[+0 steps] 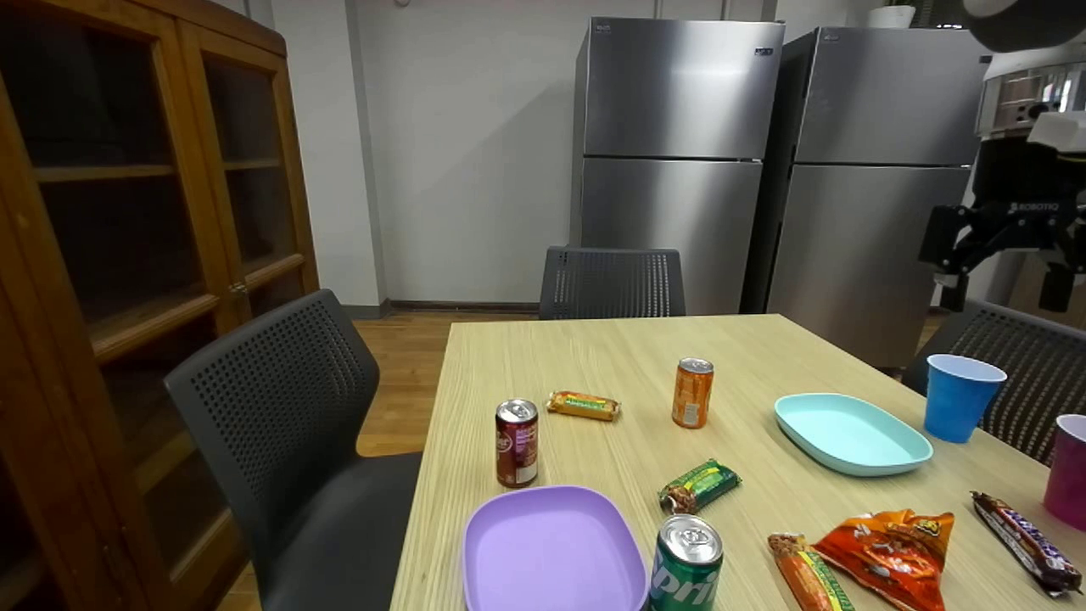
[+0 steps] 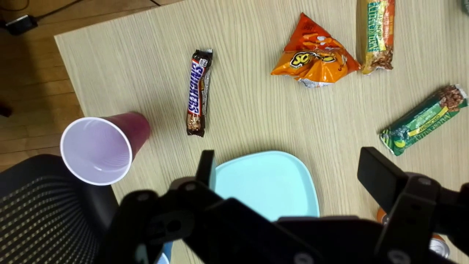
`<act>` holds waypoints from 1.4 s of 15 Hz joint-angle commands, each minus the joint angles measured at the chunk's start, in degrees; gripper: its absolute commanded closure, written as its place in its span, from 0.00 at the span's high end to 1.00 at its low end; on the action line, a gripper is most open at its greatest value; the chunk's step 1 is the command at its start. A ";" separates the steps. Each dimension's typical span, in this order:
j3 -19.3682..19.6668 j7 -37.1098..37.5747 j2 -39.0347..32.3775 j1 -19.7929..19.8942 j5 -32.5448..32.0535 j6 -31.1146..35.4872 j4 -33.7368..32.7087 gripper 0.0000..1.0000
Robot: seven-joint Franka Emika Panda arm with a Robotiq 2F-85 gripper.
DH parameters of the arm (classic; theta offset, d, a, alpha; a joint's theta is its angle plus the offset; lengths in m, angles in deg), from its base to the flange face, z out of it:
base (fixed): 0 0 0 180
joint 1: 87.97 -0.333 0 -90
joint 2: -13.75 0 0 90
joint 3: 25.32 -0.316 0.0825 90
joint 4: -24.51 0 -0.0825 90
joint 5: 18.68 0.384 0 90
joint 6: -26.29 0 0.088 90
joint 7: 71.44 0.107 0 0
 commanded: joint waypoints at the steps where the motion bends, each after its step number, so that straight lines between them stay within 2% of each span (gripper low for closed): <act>1: -0.31 -0.04 0.00 0.34 0.06 -0.09 -0.06 1.00; 6: -0.41 -0.34 0.14 0.35 -0.95 0.18 0.44 1.00; 10: -0.45 0.89 -4.02 0.50 -2.49 1.84 0.29 1.00; 13: -0.02 -1.13 -7.73 0.56 -2.54 3.39 -0.10 1.00; 21: 1.88 1.43 -17.07 1.76 -1.63 16.59 0.26 1.00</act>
